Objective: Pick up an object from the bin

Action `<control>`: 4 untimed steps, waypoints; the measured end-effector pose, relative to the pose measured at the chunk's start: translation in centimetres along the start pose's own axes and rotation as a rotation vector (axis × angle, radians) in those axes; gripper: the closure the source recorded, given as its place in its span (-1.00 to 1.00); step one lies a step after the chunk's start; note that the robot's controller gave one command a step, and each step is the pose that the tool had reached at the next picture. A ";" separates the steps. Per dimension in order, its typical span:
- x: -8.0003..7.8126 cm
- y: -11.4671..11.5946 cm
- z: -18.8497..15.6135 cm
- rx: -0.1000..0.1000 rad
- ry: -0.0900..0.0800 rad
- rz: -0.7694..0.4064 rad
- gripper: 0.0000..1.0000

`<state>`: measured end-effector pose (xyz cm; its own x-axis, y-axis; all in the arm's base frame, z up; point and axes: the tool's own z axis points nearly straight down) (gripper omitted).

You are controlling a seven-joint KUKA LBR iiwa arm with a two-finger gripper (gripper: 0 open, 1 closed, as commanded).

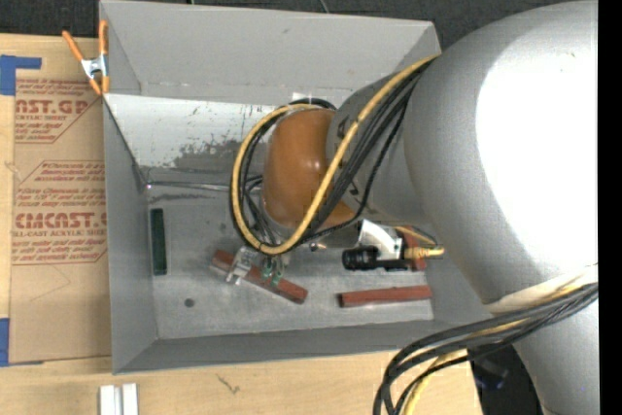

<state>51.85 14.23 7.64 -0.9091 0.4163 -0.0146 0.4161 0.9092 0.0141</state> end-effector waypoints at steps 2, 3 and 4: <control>0.4 -0.3 -2.0 0.017 0.020 -0.001 1.00; 0.3 -0.3 -4.2 0.018 0.021 -0.001 1.00; 0.2 -0.2 -6.4 0.015 0.017 -0.001 1.00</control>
Offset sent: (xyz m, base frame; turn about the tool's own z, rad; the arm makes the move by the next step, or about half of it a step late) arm -0.0001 0.0000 0.0706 -0.0001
